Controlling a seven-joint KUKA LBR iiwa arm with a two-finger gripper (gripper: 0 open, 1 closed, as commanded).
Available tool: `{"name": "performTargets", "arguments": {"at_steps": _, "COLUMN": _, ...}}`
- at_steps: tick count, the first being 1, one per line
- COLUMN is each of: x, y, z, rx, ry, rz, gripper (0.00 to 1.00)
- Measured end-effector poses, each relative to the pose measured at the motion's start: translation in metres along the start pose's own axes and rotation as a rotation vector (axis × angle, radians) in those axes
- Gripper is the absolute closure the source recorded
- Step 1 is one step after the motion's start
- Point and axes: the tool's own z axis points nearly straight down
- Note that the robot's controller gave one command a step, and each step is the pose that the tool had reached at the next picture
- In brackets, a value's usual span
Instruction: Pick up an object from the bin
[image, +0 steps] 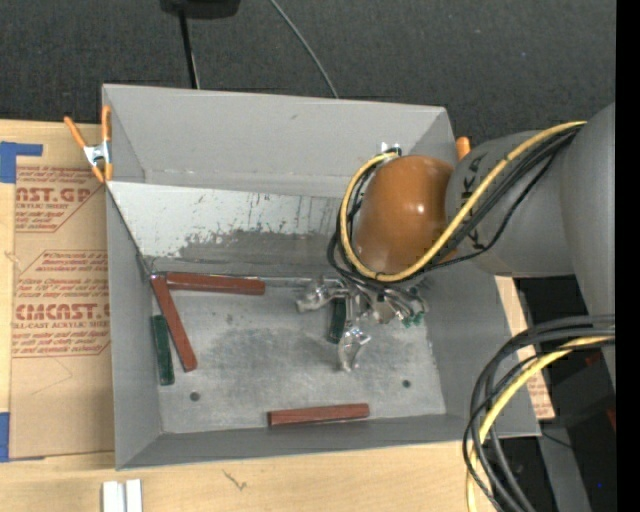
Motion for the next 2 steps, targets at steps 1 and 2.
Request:
{"name": "performTargets", "arguments": {"at_steps": 1, "x": -0.0092, "y": -0.0299, "z": 0.0042, "rx": 0.008, "ry": -0.014, "rz": -0.284, "gripper": 1.0}}
{"name": "performTargets", "arguments": {"at_steps": 2, "x": -0.0092, "y": -0.0299, "z": 0.0042, "rx": 0.008, "ry": -0.014, "rz": -0.284, "gripper": 1.0}}
